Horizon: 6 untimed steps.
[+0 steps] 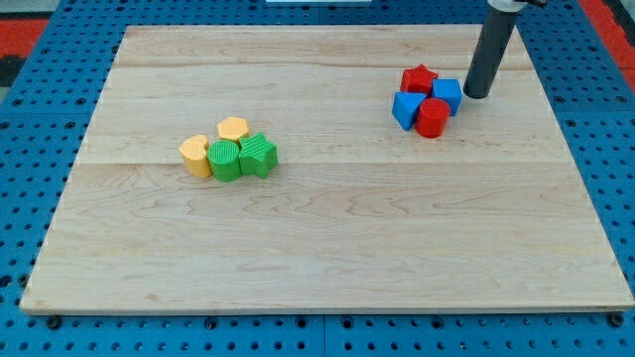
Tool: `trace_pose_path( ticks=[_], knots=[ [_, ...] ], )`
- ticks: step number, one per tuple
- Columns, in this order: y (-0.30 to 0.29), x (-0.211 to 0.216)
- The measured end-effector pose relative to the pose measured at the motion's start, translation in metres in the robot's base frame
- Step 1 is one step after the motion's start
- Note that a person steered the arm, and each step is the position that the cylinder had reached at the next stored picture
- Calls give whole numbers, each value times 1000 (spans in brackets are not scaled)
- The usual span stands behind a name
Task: Move the blue cube and blue triangle to the down
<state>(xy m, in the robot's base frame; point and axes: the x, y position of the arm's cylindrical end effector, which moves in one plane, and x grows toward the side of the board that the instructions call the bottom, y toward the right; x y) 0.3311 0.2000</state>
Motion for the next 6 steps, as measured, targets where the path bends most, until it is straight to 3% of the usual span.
trace_pose_path(
  ticks=[4, 6],
  knots=[
    [-2, 0],
    [-66, 5]
  ],
)
